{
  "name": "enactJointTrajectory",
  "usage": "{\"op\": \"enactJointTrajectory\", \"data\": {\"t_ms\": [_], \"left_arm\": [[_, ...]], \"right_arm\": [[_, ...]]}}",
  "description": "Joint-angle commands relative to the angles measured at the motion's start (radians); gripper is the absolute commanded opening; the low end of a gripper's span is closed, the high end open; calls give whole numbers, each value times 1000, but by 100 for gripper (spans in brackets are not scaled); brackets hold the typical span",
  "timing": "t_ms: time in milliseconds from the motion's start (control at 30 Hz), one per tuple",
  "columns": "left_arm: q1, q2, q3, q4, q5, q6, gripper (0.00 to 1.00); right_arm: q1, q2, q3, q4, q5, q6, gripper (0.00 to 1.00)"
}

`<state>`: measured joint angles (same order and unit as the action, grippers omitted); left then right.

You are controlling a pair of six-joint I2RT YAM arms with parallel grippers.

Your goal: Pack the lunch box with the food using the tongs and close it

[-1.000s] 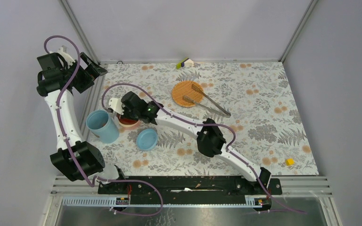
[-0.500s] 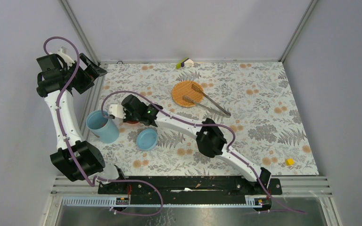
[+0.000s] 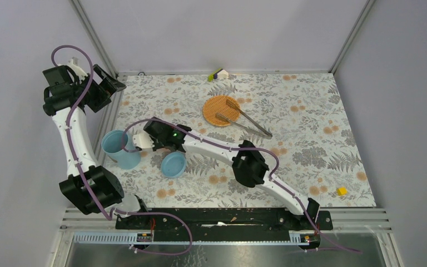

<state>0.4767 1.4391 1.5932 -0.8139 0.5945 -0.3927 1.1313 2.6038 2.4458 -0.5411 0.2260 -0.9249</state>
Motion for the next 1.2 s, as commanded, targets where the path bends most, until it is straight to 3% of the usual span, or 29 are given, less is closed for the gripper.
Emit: {"op": "enactJointTrajectory", "data": {"t_ms": [0,333,933,1167], "left_arm": [[8,-39,-9,36,35,0,99],[0,-56,-9,51,80,36,99],[-165,-59,-4,96,-64,78,99],[-244,-52,-16,136,-132,88,99]], "right_arm": [[-9,-71,-149,-210,24,-17,0],[-67,-302,-507,-207,-63,59,0],[-147,-667,-1101,-122,-129,218,0],[-237,-820,-1293,-119,-196,299,0]]}}
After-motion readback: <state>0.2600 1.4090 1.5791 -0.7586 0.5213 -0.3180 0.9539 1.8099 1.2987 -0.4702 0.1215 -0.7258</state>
